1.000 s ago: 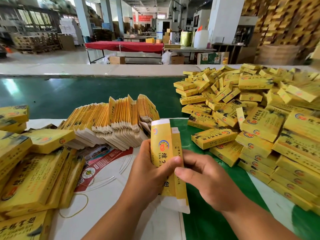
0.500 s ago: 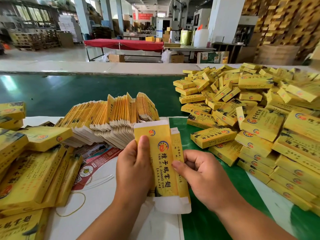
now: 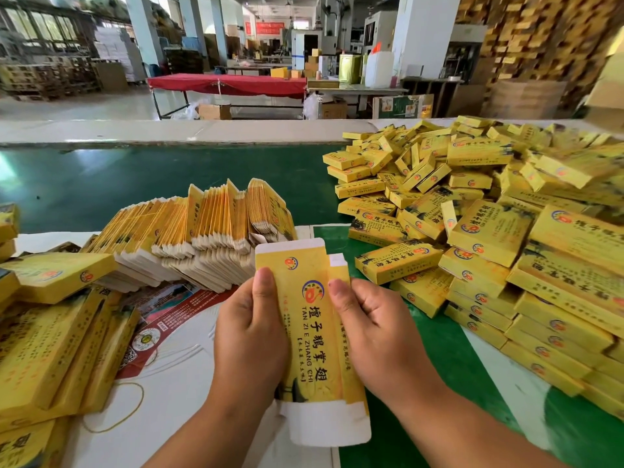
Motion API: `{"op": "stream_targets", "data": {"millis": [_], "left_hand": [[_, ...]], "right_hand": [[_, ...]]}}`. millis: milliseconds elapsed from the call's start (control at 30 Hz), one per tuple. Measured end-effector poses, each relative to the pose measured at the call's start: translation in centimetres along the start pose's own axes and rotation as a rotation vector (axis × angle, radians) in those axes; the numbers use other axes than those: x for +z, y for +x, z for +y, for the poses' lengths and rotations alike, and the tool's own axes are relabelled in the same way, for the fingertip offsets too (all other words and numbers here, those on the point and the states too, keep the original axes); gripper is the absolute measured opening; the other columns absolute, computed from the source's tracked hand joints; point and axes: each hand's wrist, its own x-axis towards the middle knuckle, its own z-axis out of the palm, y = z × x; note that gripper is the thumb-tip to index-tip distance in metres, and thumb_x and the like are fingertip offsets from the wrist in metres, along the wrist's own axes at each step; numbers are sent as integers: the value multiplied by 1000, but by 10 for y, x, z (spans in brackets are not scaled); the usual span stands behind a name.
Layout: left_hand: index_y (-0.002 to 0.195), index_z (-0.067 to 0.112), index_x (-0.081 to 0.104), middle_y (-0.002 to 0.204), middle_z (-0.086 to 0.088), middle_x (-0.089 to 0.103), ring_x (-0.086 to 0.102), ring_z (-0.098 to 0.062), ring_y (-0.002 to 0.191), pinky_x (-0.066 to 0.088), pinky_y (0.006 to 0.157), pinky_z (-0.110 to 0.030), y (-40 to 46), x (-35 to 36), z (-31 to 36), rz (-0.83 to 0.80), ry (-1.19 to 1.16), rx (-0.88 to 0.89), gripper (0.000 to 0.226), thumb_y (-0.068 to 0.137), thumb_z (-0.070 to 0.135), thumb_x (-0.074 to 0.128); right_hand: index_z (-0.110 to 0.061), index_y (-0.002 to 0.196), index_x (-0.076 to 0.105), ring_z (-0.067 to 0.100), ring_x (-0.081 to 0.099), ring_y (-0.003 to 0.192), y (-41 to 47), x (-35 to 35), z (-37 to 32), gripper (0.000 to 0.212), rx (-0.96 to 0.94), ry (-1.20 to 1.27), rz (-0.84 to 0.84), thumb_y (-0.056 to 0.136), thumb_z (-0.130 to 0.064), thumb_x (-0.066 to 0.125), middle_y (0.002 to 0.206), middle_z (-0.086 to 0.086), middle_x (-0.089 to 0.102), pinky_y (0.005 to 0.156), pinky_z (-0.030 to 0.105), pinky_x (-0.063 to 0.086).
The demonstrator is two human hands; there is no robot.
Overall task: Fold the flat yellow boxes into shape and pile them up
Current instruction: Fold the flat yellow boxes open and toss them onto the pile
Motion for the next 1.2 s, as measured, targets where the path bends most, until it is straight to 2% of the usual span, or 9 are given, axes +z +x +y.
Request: {"op": "stream_targets", "data": {"millis": [200,267,333,433,533,633,767,967,1200], "left_hand": [[86,23,61,78,-4,72,71,-19,68,58,53,-42,0,-1,-6,9,208,5,29,94,43,42],[105,29,55,90,5,68,69,-5,74,60,57,-31,0,0,-6,-44,297,27,24,90,46,48],[122,41,47,102,22,64,65,6,86,59,66,-22,-4,1,-7,-174,312,68,47,81,62,50],[114,64,47,109,29,64,65,5,97,56,73,-17,-8,3,-2,-364,275,76,39,77,68,56],[103,44,65,96,4,73,71,-11,88,57,72,-21,-6,-2,1,-505,84,-120,43,67,68,70],[100,29,71,103,-12,73,71,-29,97,59,79,-36,1,-11,2,-570,-118,-320,32,74,47,75],[101,17,74,106,-20,72,71,-37,96,58,74,-42,9,-21,2,-570,-337,-460,28,73,20,75],[95,4,75,97,-28,71,73,-37,79,59,64,-40,8,-26,3,-626,-448,-481,33,62,7,74],[96,-4,72,92,-34,68,71,-40,77,59,63,-42,7,-26,9,-719,-533,-501,39,58,4,67]], "right_hand": [[-27,59,52,1,43,43,2,-3,3,37,2,-112,66,93,-38,49,47,-14,50,43,11,31],[-21,60,52,4,39,41,4,-7,6,38,-5,-191,136,93,-40,49,46,-12,49,41,14,29],[-18,67,61,8,42,42,4,-10,5,38,-19,-238,162,92,-44,49,51,-7,55,40,24,34],[-24,80,69,9,58,53,0,-6,1,43,6,-201,87,91,-58,45,64,-5,65,47,30,46],[-23,113,70,0,63,70,-3,-2,2,49,22,-102,-53,96,-53,37,80,-17,63,61,13,47],[-25,133,58,3,64,90,-3,-3,1,45,-22,-192,-53,99,-47,38,95,-14,63,74,20,56],[-27,125,63,16,60,85,1,-13,1,37,-55,-277,118,93,-44,57,92,-8,60,66,39,58],[-43,113,64,29,62,81,3,-18,4,29,-19,-38,19,85,-35,66,90,-6,63,62,52,57],[-33,110,62,16,63,62,5,-21,8,25,-41,130,-90,86,-24,66,83,0,62,50,25,51]]}}
